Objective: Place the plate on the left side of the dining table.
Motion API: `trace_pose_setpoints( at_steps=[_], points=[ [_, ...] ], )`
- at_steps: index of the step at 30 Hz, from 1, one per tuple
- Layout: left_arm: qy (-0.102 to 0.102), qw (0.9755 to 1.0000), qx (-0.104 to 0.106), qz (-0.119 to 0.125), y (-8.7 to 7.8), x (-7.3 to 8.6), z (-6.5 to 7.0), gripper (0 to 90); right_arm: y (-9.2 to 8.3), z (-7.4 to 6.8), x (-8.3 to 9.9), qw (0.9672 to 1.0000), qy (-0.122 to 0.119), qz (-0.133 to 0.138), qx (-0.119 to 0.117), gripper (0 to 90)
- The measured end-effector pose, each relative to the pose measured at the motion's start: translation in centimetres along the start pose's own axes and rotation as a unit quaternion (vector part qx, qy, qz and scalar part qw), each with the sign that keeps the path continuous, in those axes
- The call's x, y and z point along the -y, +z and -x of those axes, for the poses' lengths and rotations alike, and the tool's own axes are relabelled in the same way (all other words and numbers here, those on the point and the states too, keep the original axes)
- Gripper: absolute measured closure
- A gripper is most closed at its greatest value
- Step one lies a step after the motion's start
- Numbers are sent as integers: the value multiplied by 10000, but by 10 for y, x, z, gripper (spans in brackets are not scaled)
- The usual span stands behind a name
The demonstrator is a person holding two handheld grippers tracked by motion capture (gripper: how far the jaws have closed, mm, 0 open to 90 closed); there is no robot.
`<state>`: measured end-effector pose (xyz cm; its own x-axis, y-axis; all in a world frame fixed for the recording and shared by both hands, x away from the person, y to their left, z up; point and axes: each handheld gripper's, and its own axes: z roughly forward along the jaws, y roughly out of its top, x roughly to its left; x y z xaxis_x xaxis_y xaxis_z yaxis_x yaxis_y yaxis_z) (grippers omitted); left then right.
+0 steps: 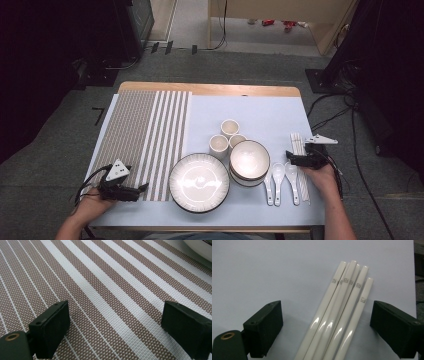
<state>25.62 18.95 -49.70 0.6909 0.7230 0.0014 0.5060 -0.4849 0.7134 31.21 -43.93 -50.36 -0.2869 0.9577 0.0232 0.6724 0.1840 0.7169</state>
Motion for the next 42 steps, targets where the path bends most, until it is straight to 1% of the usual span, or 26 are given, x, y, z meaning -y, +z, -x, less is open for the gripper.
trace_pose_setpoints(
  at_steps=[16,17,19,21,30,32,34,38,42],
  points=[
    [-7,10000,1,1,0,0,0,86,0,0,0,10000,3,2,0,108],
    [-14,10000,-13,-1,0,0,0,86,0,0,0,10000,6,0,1,107],
    [-124,9998,-137,-25,2,-2,4,78,0,0,0,10000,12,-2,-4,107],
    [-151,9998,-144,-10,2,-2,4,72,0,0,0,10000,9,0,-7,108],
    [-152,9998,-145,-12,2,-2,4,72,0,0,0,10000,15,-1,-9,110],
    [-170,9997,-162,-20,2,-2,4,72,0,0,0,10000,9,9,-8,116],
    [-203,9995,-232,-36,3,-3,6,72,-1,0,0,10000,-8,35,-24,135],
    [-211,9995,-226,-46,3,-3,6,72,-1,-1,0,10000,7,31,-43,154],
    [-196,9996,-184,-59,2,-3,5,73,-2,-1,-1,10000,91,29,-13,177]
  ],
)
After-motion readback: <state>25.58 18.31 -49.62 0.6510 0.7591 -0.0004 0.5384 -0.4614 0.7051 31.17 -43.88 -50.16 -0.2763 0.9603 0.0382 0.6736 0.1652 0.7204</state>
